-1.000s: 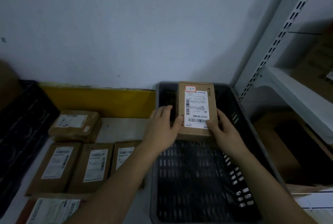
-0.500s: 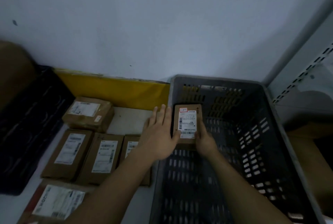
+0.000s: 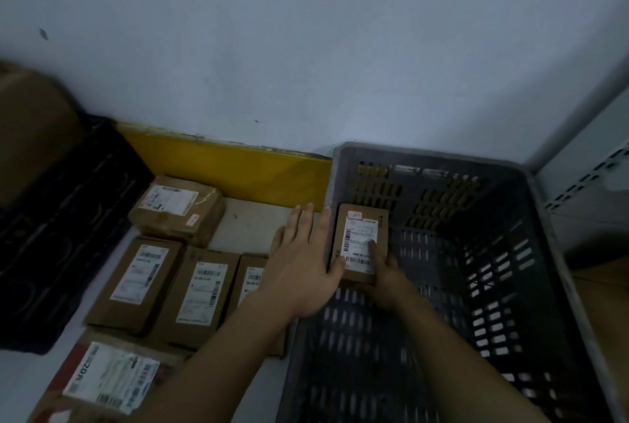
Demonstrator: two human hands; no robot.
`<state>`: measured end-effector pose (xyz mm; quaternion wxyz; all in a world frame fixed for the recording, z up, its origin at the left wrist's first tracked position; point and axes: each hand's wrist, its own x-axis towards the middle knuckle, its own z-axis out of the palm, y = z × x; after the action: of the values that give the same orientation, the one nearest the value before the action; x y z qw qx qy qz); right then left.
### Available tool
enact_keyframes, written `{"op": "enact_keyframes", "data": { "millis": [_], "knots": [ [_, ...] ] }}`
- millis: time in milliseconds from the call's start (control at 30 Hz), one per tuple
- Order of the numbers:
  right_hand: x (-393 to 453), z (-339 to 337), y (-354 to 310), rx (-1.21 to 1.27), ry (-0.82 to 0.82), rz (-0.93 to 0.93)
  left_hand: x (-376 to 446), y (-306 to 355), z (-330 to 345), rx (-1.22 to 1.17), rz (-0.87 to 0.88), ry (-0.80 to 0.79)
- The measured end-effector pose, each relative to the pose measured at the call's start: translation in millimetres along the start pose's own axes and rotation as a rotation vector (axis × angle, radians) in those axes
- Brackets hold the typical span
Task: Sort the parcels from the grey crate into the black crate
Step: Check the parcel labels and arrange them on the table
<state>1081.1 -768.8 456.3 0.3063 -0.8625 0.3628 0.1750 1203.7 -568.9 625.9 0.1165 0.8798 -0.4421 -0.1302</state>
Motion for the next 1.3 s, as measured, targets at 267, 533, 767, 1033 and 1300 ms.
{"op": "enact_keyframes", "data": {
  "millis": [267,533,767,1033,1300],
  "knots": [
    [-8.7,-17.5,-10.5,-0.197,0.023,0.005,-2.3,0.5,-2.6,0.023,-0.016,0.037],
    [-43.1,-55.9,-21.1,-0.206,0.251,-0.027,-11.7,-10.1,-15.8,-0.068,-0.013,0.138],
    [-104.6,-95.1,-79.6,-0.059,0.646,-0.106,-44.9,-78.3,-30.9,-0.051,-0.12,0.197],
    [-167.7,-55.6,-206.0,-0.128,0.708,-0.304,-107.4,-174.0,-27.8,-0.037,-0.113,0.132],
    [-163.5,57.3,-272.3,-0.178,0.561,-0.21,-144.6,-238.2,-6.9,-0.027,-0.089,0.02]
  ]
}}
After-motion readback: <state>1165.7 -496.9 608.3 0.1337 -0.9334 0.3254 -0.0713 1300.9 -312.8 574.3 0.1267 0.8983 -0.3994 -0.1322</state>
